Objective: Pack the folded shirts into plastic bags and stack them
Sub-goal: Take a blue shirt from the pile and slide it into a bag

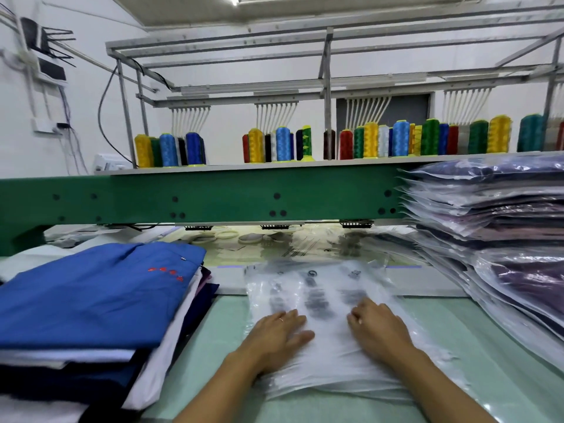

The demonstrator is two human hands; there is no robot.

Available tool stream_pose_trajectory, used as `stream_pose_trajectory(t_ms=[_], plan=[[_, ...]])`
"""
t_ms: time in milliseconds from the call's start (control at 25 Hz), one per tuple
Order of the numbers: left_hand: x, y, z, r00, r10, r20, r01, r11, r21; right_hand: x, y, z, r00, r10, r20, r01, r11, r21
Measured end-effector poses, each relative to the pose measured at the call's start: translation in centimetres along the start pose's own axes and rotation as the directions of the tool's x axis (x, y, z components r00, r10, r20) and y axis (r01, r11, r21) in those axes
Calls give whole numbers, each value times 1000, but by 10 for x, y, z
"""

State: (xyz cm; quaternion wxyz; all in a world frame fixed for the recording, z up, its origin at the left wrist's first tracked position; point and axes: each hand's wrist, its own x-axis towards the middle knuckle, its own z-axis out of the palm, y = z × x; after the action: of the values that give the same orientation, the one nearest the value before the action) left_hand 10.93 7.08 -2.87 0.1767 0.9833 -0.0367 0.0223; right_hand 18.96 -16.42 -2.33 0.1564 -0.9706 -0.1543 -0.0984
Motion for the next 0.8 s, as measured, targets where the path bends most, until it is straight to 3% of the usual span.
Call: stream_pose_trajectory(t_ms=[80, 160, 240, 320, 400, 480, 600, 800], plan=[[-2, 3, -12, 998, -51, -36, 47, 995, -86, 8, -13, -4, 998, 16, 65, -1, 976, -216], [-6, 1, -36, 995, -71, -71, 71, 997, -3, 17, -41, -13, 998, -13, 56, 28, 965, -261], [-13, -6, -67, 995, -66, -69, 73, 991, 111, 21, -83, -19, 994, -106, -39, 100, 988, -117], [-25, -17, -104, 995, -78, -55, 87, 980, 180, 18, -130, -21, 980, -195, -44, 200, 964, 175], [-43, -34, -142, 991, -135, -19, 135, 968, 210, 10, -179, -21, 952, -289, 102, 188, 814, 549], [-68, -54, -175, 971, -233, 57, 211, 940, 267, 0, -225, -18, 878, -397, 266, 57, 640, 766], [-109, -83, -203, 934, -329, 139, 263, 896, 358, -14, -281, -12, 790, -455, 410, -140, 518, 844], [-151, -101, -203, 981, -174, 89, 145, 953, 266, -16, -321, -7, 834, -361, 418, -252, 425, 870]])
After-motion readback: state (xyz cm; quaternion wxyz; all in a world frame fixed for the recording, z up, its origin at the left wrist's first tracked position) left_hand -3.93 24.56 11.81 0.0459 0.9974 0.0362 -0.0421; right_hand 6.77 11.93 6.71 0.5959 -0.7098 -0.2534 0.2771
